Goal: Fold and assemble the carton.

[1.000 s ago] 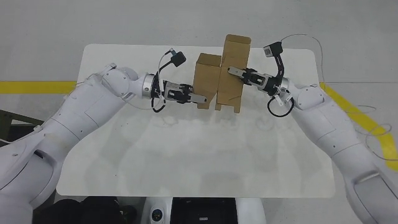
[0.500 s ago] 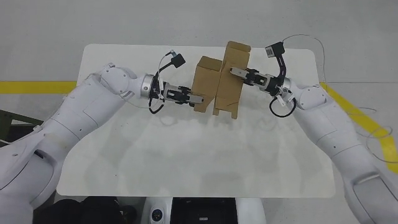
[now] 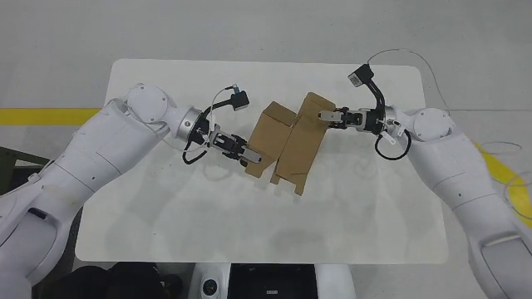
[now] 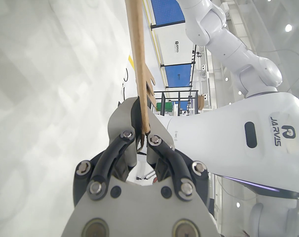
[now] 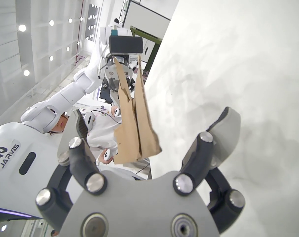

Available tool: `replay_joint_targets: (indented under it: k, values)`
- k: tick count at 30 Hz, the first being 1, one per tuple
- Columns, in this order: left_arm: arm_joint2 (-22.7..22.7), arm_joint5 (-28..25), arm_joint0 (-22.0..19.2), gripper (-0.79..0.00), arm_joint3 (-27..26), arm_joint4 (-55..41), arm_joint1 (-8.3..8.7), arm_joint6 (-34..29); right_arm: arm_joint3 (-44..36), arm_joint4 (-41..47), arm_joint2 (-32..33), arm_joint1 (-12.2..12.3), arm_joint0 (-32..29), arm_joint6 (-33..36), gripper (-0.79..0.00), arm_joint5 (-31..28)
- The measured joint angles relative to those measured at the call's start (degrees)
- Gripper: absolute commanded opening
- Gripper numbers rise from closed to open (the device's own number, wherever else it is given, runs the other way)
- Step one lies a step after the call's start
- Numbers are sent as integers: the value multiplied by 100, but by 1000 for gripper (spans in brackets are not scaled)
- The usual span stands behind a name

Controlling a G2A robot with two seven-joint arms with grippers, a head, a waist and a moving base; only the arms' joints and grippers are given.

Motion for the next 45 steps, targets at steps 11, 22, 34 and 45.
replay_joint_targets:
  k: [11, 22, 34, 45]
  values:
    - [-61, 319, 110, -785, -317, 98, 162, -319, -350, -77, -109, 54, -102, 536, 0, 535]
    - [-37, 364, 116, -785, -278, 104, 182, -363, -387, 2, -193, 37, -113, 589, -520, 589]
    - [-112, 284, 148, -785, -145, -24, 204, -285, -314, 95, -276, 27, -126, 546, 0, 545]
    - [-133, 245, 151, -785, -108, -28, 208, -244, -271, 23, -266, 32, -98, 471, 0, 470]
